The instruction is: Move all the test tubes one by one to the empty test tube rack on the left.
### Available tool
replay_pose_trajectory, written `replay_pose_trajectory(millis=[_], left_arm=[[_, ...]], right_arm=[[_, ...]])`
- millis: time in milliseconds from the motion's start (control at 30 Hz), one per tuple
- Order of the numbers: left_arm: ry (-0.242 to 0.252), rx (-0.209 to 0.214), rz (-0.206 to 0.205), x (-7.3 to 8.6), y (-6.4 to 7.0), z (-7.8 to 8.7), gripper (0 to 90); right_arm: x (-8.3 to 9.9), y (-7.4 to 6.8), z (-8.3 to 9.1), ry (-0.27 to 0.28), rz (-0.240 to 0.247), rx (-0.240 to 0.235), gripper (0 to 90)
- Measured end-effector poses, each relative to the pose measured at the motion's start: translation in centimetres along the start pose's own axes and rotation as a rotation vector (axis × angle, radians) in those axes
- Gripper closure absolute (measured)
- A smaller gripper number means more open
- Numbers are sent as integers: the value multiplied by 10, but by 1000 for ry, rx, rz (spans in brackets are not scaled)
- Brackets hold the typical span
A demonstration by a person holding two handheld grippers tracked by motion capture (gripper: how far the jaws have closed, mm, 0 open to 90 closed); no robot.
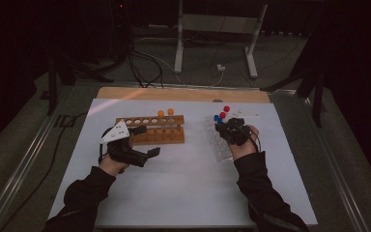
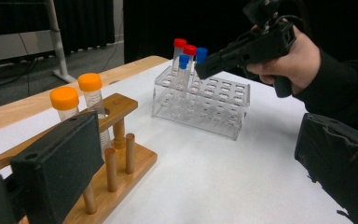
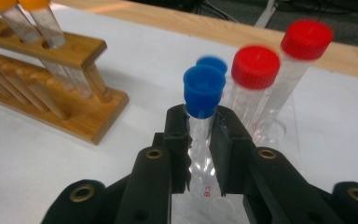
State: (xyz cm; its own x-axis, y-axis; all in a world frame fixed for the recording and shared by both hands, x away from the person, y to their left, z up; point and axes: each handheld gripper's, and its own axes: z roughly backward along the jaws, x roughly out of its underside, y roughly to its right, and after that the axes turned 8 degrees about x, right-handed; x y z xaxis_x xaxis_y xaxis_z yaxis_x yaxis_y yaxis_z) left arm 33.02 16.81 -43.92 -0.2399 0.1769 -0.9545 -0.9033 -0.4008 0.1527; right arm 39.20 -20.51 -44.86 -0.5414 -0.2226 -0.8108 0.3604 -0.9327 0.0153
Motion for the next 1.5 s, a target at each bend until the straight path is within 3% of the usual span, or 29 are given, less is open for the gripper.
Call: replay_pose_trajectory(millis=[333,467,633,1000,1400,1500], left_arm=[[-8,18,-8,-3,1,0,16],[-9,34,-13,-5,4,-1,17],[-10,49,-19,-10,8,-4,17],[-26,96,-30,-19,18,-12,17],[-47,181,-50,-26,31,-25,22],[-46,203,-62,-28,35,-28,59]], right_arm=[[-22,-3,27,66,44,3,767],[-30,-6,39,93,59,-15,767],[-34,-14,51,111,84,-71,767],[-16,-41,65,89,153,-204,767],[6,-77,71,46,216,-326,767],[8,-83,72,44,229,-347,767]])
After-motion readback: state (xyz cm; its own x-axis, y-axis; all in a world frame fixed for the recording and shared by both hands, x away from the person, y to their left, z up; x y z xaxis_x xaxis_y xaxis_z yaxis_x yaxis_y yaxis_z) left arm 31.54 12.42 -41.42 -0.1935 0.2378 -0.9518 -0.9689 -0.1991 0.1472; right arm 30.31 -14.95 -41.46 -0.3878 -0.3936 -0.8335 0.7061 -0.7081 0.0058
